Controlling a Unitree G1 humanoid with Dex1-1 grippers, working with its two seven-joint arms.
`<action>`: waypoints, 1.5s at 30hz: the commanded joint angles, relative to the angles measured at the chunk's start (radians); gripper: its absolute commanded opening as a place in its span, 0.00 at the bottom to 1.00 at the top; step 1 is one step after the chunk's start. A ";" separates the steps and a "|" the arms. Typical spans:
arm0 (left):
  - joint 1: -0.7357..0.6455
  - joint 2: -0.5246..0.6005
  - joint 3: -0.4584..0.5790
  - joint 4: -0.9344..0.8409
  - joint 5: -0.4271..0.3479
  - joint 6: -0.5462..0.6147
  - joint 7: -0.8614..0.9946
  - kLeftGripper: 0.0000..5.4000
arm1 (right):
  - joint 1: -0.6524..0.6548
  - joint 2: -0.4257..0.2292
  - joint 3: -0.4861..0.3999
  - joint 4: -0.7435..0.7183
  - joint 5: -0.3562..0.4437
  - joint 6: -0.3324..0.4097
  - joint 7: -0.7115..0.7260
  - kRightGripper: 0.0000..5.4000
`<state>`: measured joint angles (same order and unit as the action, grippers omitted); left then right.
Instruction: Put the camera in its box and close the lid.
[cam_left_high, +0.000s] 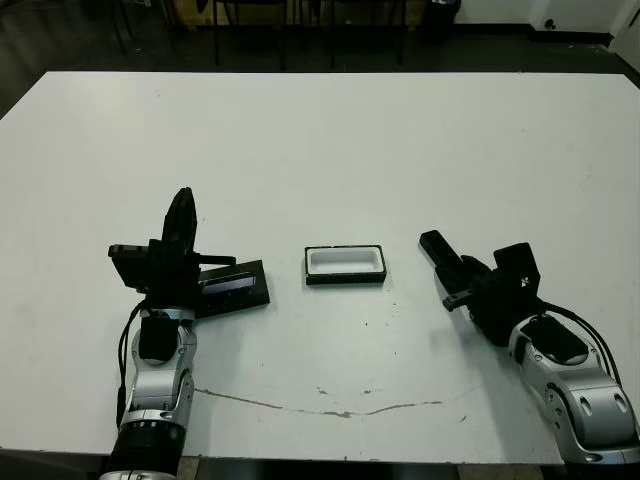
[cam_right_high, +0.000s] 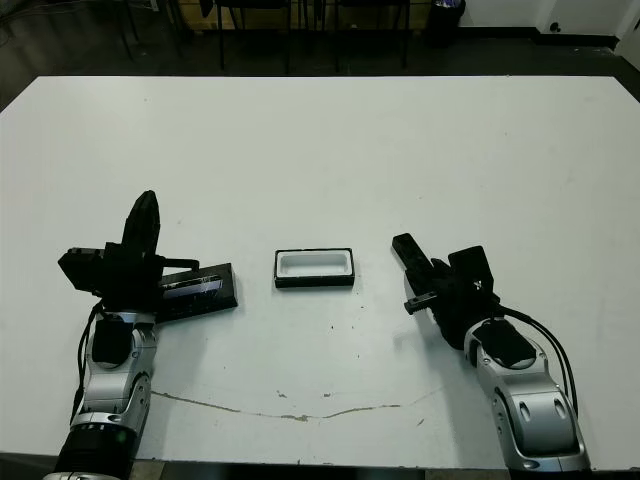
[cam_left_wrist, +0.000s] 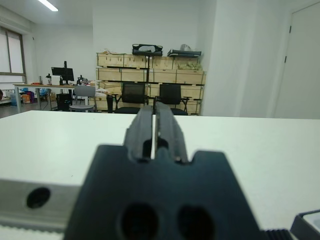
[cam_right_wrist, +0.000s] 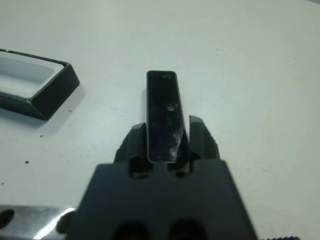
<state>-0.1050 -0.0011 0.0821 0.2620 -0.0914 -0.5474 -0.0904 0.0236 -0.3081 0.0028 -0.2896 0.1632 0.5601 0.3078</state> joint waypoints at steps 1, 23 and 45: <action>0.031 0.004 0.001 0.026 0.004 0.015 0.001 0.00 | 0.013 -0.017 0.001 0.013 0.008 0.021 0.025 0.13; 0.035 -0.007 -0.005 0.024 0.017 0.002 0.013 0.00 | -0.650 -0.250 0.016 0.541 0.125 -0.259 0.676 0.13; 0.052 -0.016 -0.016 -0.004 0.016 0.033 0.022 0.00 | -0.939 -0.209 0.333 0.754 -0.069 -0.339 1.112 0.13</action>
<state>-0.0907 -0.0133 0.0675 0.2294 -0.0770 -0.5354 -0.0697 -0.9167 -0.5205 0.3269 0.4747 0.1021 0.2092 1.4066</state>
